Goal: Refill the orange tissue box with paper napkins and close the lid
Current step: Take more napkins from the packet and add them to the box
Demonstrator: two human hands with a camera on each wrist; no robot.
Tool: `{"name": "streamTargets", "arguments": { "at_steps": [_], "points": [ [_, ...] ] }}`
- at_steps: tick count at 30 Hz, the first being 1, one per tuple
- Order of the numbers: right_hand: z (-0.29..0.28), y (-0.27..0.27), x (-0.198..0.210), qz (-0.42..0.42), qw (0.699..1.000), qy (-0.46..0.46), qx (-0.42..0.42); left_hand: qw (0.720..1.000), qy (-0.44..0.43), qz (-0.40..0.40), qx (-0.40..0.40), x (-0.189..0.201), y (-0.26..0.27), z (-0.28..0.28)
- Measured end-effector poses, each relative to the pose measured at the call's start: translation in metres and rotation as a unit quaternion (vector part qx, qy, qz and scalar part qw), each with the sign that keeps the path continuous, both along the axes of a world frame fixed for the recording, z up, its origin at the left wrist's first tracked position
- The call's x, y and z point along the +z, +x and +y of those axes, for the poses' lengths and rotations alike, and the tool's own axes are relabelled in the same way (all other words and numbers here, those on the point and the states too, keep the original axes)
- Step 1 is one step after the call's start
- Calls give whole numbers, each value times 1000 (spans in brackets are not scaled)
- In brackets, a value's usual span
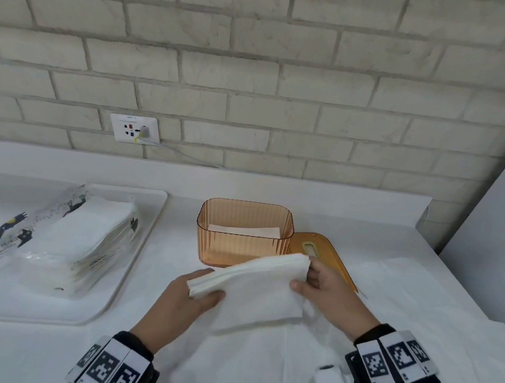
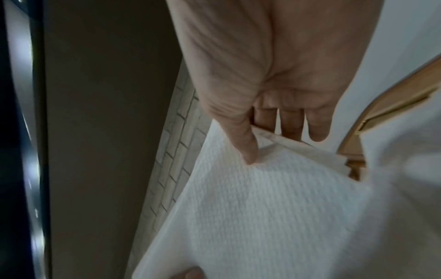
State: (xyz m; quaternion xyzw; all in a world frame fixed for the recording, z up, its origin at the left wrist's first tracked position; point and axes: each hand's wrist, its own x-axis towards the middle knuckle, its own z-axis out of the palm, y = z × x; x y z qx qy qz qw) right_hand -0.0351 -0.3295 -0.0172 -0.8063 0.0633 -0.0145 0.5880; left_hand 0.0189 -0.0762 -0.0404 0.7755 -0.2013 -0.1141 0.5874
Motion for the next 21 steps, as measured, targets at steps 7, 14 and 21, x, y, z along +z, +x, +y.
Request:
{"name": "streamTargets", "arguments": {
  "at_steps": [7,14,21],
  "points": [
    [18,-8,2,19,947,313,68,957,-233,167,37,10,-17,-27],
    [18,-8,22,-43,979,197,-18,969,-157,189,-35,6,-12,-18],
    [33,-12,34,-53,994,-16,90,989,-56,47,-127,42,-9,-30]
  ]
}}
